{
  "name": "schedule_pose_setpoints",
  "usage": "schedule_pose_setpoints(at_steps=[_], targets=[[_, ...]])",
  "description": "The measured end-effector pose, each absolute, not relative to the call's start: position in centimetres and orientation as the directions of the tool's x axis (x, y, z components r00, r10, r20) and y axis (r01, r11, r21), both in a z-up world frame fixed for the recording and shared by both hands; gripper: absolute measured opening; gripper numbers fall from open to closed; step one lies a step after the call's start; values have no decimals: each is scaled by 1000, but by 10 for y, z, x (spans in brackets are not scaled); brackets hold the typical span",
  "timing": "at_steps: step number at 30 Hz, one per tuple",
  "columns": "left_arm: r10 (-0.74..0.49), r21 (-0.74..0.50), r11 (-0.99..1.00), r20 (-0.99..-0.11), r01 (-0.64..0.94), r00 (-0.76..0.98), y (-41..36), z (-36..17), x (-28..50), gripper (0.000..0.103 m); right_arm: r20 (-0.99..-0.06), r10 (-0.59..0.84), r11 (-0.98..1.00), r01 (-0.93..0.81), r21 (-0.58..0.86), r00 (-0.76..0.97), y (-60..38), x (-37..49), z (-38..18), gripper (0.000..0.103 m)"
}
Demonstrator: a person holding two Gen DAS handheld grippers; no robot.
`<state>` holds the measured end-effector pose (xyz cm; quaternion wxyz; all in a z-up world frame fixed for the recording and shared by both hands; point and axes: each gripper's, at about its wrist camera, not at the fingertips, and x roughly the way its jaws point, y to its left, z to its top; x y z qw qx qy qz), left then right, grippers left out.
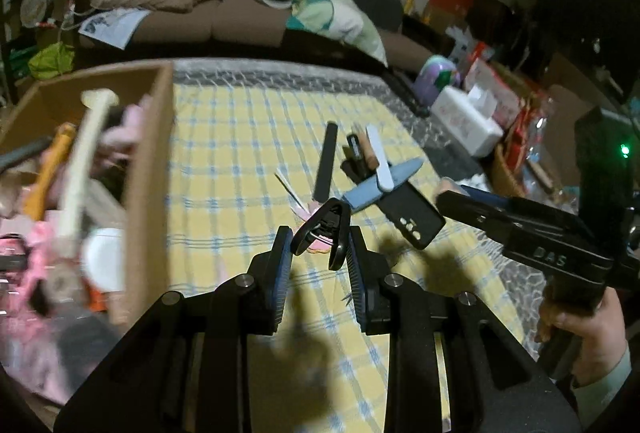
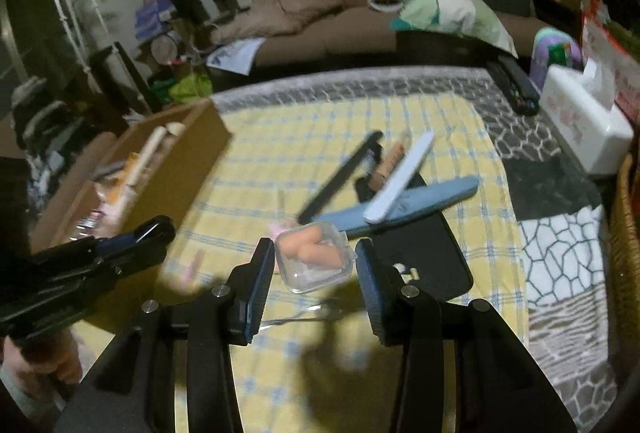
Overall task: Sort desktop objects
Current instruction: 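Grasp the black clip with the left gripper while the right grasps the earplug case, then carry the clip with the left gripper while the right carries the earplug case into the box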
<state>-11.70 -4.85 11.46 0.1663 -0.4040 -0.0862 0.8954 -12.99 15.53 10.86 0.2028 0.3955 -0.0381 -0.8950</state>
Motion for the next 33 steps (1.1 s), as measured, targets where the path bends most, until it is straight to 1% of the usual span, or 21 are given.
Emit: schedule_pose_setpoints(at_steps=[6, 11, 15, 20, 27, 33], targets=[[307, -262, -950, -674, -171, -672, -112, 153, -85, 25, -673, -437, -888, 404, 219, -596, 108, -99, 150, 43], [224, -243, -967, -693, -71, -685, -182, 155, -66, 25, -665, -498, -849, 470, 243, -556, 51, -82, 158, 43], [167, -248, -968, -714, 23, -679, -235, 140, -56, 25, -669, -539, -814, 521, 258, -512, -5, -79, 151, 43], [158, -275, -959, -729, 74, -666, -270, 119, -64, 25, -685, -561, -784, 562, 262, -464, -70, -88, 136, 43], [167, -300, -949, -740, 97, -651, -285, 101, -101, 25, -719, -535, -787, 570, 235, -443, -133, -124, 109, 43], [170, -317, -941, -753, 123, -636, -294, 85, -116, 25, -743, -506, -805, 549, 224, -438, -154, -153, 87, 44]])
